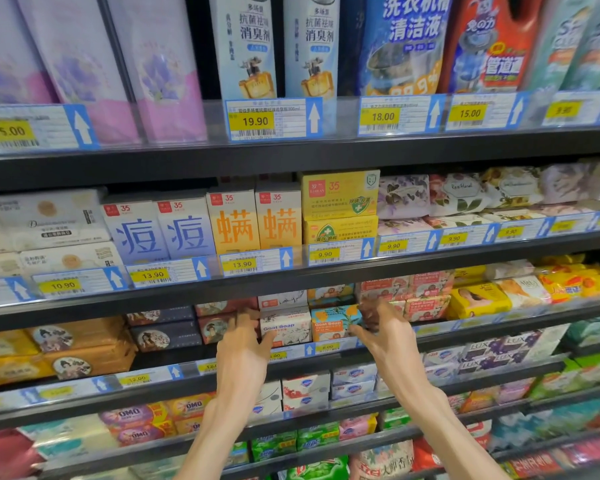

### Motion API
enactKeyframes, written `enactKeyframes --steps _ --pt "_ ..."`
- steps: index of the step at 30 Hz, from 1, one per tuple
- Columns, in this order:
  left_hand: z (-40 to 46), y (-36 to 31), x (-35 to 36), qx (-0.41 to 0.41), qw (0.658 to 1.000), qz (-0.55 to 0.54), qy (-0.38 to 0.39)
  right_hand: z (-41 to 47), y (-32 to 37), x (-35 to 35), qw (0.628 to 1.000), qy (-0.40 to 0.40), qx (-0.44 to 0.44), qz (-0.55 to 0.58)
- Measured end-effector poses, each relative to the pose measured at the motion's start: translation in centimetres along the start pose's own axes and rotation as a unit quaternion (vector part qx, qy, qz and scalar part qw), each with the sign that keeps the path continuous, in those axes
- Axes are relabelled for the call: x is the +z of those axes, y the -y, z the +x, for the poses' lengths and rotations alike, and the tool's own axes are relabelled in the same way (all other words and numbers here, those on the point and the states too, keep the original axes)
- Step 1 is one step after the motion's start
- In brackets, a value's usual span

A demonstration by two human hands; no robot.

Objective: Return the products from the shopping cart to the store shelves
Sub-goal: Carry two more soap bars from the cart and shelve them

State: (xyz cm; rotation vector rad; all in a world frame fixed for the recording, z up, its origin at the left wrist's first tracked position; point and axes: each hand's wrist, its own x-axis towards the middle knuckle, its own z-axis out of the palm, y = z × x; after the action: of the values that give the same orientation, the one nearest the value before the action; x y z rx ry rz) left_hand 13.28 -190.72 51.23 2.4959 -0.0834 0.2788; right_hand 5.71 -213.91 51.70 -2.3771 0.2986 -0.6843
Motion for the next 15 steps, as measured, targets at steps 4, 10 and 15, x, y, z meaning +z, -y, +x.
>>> enactKeyframes --steps 4,10,15 --pt "0.2 0.1 0.1 -0.004 1.0 0.004 0.002 0.0 0.4 0.4 0.999 -0.008 0.013 -0.028" --pt "0.4 0.1 0.0 -0.018 1.0 0.004 0.009 0.4 0.6 1.0 1.0 -0.022 0.008 -0.017" --pt "0.3 0.0 0.1 -0.019 1.0 0.007 0.011 0.1 0.1 1.4 0.998 -0.043 -0.007 -0.045"
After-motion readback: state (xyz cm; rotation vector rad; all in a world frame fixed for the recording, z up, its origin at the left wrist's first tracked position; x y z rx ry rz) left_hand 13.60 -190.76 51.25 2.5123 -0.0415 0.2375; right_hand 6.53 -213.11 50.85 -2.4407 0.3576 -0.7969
